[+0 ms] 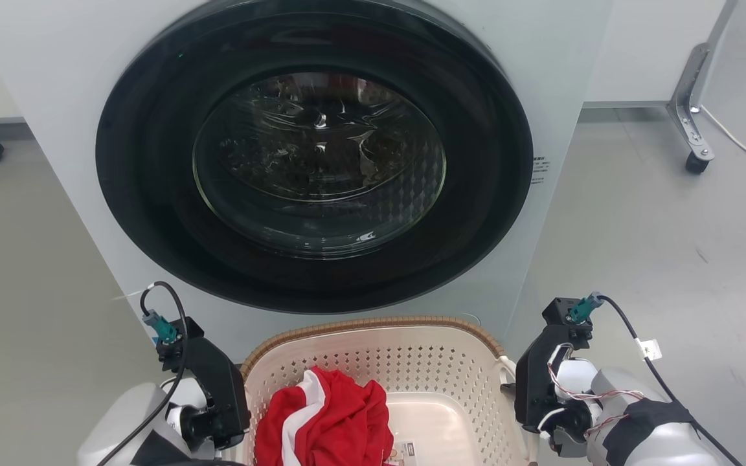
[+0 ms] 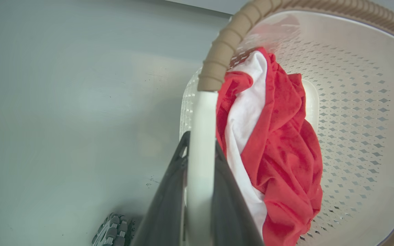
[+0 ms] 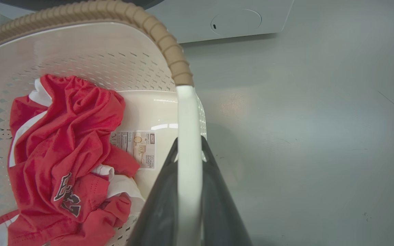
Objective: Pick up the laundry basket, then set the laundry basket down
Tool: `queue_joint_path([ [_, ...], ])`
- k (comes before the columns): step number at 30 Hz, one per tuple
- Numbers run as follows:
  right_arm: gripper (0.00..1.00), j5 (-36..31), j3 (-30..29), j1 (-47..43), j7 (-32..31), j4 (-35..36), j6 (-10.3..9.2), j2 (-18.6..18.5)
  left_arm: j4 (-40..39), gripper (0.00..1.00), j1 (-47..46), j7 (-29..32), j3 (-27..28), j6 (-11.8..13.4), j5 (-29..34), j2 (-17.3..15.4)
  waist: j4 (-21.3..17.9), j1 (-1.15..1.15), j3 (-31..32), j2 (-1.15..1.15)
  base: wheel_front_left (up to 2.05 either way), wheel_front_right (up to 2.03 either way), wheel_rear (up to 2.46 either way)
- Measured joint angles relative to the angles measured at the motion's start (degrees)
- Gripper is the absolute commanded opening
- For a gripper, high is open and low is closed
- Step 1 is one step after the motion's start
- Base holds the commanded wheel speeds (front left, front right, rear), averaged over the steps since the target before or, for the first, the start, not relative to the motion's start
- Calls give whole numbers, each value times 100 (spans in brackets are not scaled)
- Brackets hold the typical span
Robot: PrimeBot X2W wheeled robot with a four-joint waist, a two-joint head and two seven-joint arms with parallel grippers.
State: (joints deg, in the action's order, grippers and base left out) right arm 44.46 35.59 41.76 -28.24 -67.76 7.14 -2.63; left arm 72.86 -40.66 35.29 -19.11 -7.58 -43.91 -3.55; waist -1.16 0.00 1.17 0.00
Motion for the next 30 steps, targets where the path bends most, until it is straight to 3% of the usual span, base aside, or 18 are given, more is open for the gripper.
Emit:
queue_joint_path([
  [30, 0, 312, 268, 0, -51, 8, -7, -4, 24, 0, 90, -14, -34, 0, -175, -45, -5, 0, 8, 1, 0, 0, 0],
])
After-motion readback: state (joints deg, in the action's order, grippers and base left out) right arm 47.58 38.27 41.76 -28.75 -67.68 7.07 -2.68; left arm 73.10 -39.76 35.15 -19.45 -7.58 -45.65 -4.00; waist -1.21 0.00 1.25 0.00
